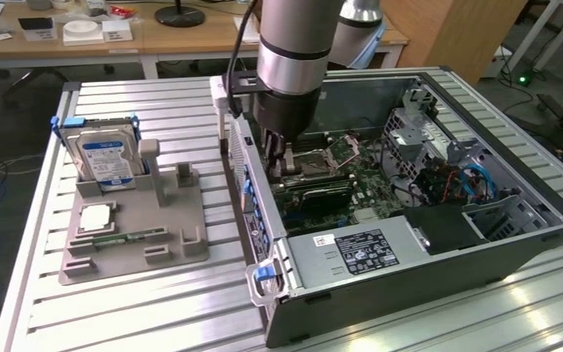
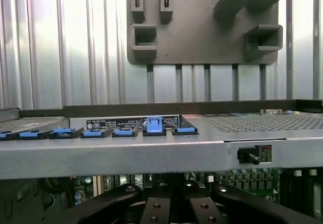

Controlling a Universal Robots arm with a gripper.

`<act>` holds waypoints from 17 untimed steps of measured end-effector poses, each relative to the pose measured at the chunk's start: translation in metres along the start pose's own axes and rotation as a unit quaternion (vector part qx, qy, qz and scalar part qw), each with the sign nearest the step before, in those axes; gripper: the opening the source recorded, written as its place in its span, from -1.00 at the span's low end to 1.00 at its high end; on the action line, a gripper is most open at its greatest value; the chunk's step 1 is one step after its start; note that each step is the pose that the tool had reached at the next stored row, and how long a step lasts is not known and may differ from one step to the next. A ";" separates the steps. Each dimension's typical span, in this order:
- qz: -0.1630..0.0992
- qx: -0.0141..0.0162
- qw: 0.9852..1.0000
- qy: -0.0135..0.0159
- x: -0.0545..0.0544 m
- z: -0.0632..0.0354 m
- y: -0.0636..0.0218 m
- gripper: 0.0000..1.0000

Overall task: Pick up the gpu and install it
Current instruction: 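Press down on the gpu until it lock into place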

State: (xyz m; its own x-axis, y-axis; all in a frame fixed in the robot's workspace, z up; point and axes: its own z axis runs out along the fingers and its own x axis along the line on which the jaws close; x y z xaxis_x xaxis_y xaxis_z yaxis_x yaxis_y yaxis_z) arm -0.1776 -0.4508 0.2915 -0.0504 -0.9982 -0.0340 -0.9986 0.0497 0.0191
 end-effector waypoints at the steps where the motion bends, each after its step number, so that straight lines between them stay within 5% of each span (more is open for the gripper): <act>1: 0.000 0.000 1.000 0.000 0.000 0.0004 0.0000 -0.79; 7: 0.000 -0.005 1.000 0.001 0.003 0.0043 -0.0010 -0.79; 17: 0.000 -0.006 1.000 0.002 0.009 0.0059 -0.0023 -0.79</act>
State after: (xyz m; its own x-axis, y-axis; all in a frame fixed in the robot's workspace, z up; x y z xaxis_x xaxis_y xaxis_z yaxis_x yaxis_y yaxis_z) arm -0.1758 -0.4599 0.2852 -0.0501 -0.9983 -0.0302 -0.9983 0.0491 0.0311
